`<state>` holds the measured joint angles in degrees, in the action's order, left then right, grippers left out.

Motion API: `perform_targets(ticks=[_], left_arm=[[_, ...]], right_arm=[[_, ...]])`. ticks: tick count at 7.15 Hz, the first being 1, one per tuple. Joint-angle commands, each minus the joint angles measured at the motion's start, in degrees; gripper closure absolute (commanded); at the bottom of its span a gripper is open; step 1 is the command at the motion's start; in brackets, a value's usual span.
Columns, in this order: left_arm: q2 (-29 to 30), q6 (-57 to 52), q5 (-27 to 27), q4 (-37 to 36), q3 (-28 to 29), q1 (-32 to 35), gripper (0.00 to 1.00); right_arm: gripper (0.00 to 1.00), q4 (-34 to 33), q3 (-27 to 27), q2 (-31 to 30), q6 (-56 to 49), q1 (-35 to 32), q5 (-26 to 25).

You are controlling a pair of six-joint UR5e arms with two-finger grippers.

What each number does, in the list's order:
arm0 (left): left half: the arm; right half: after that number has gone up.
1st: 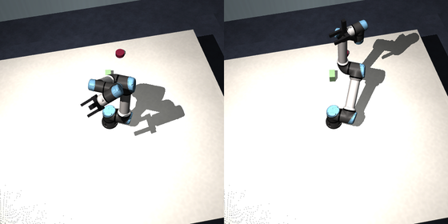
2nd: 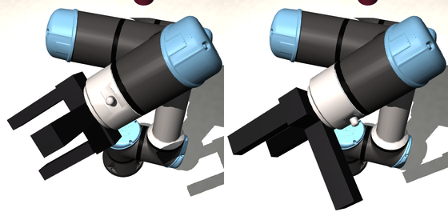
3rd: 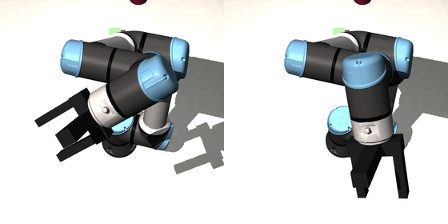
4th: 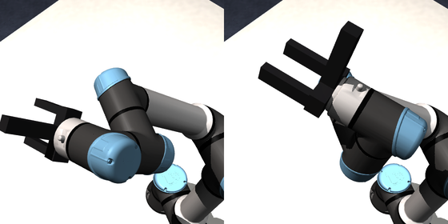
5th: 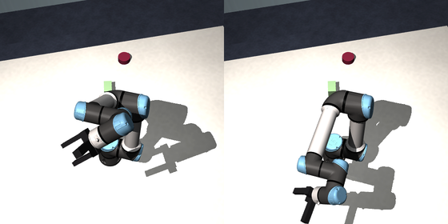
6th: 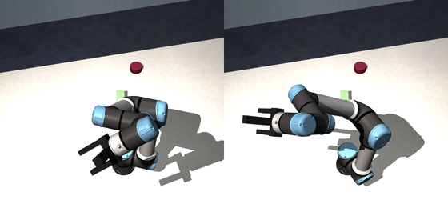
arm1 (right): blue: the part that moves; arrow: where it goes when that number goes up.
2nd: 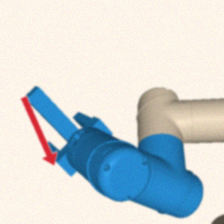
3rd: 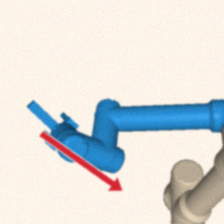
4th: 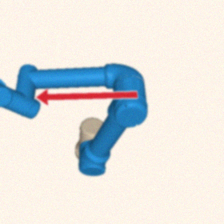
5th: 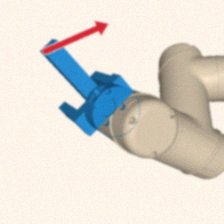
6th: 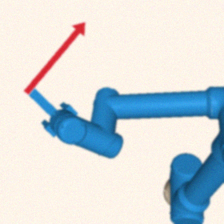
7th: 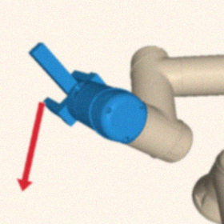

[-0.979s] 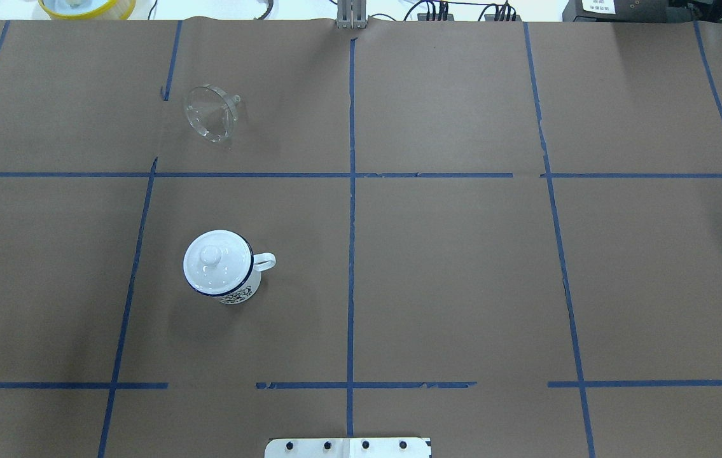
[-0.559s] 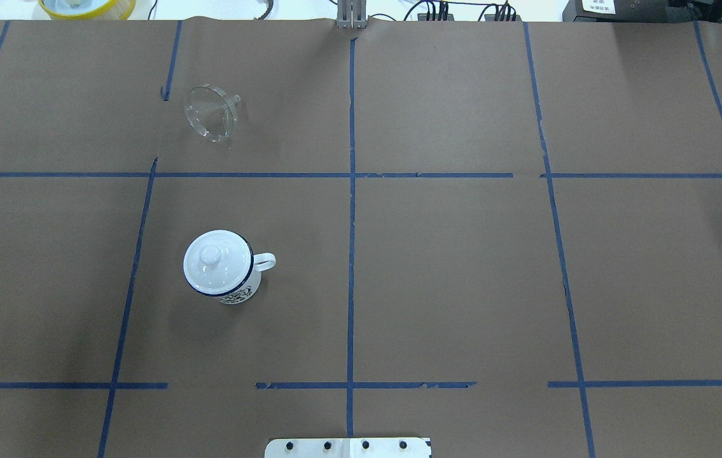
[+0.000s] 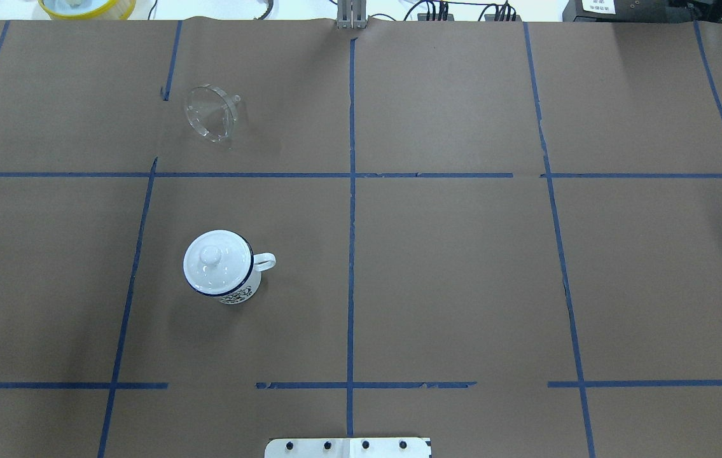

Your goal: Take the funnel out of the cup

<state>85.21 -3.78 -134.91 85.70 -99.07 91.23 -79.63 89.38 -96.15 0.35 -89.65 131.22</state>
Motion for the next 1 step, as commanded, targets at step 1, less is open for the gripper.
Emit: perform_targets(ticks=[1], left_arm=[[0.0,0.0,0.0,0.0,0.0,0.0,0.00]], right_arm=[[0.00,0.0,0.0,0.0,0.0,0.0,0.0]])
